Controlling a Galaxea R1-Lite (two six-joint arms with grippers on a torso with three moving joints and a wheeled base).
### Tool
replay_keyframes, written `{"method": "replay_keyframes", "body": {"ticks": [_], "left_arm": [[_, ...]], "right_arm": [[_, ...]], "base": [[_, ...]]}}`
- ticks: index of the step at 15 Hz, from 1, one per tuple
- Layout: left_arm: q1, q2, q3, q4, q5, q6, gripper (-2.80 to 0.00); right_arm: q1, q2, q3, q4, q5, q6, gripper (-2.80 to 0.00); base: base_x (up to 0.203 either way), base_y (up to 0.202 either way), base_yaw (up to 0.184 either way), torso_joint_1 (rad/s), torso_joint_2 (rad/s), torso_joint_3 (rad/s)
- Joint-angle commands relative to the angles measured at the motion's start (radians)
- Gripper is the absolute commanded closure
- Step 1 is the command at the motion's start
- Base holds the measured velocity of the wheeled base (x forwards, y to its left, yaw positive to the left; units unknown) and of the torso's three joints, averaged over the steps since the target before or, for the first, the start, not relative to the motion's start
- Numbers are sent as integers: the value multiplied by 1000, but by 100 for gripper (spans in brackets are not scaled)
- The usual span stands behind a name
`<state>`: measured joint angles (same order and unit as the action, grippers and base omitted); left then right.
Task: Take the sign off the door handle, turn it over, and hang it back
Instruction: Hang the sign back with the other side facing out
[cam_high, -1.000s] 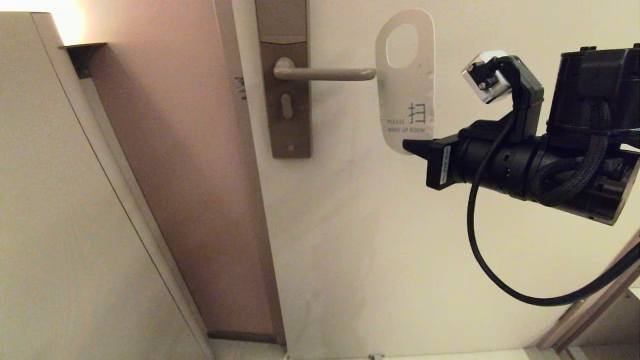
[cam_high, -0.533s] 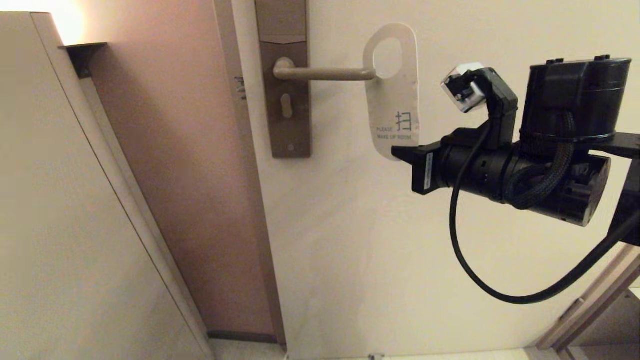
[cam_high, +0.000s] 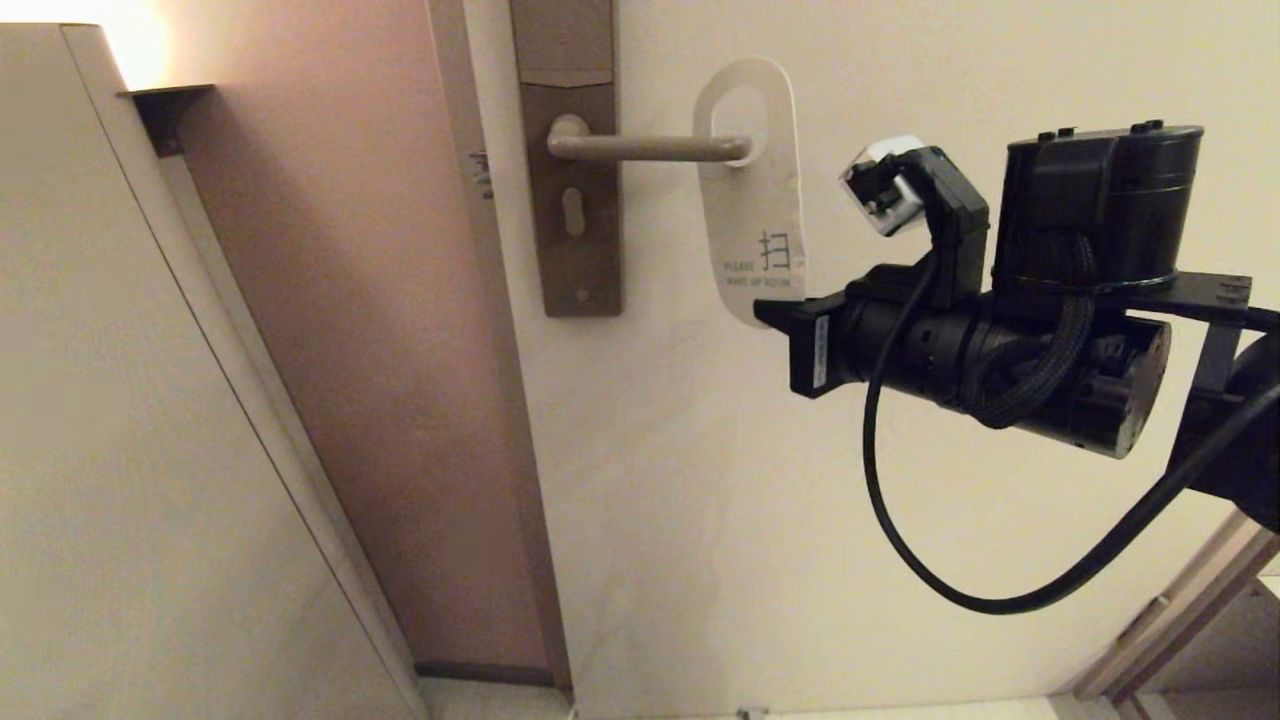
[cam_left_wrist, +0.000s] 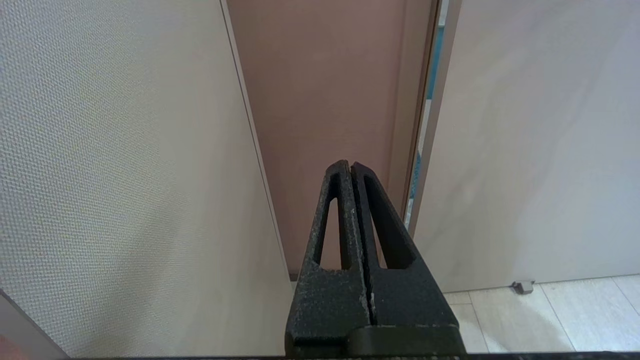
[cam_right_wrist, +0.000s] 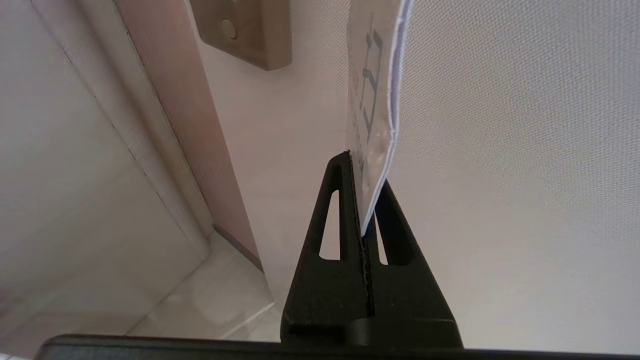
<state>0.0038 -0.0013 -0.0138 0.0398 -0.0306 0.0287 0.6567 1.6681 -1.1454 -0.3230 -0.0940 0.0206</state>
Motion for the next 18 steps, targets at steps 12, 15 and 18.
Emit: {"method": "replay_keyframes", "body": {"ticks": [12, 15, 18], "left_arm": [[1, 1, 0, 0, 0, 0, 0], [1, 1, 0, 0, 0, 0, 0], [1, 1, 0, 0, 0, 0, 0]], "right_arm": [[163, 41, -57, 2, -391, -2, 0], [192, 41, -58, 1, -449, -2, 0], [242, 42, -59, -1, -529, 1, 0]], "base": [[0, 0, 0, 0, 0, 0], [0, 0, 0, 0, 0, 0], [0, 0, 0, 0, 0, 0]]}}
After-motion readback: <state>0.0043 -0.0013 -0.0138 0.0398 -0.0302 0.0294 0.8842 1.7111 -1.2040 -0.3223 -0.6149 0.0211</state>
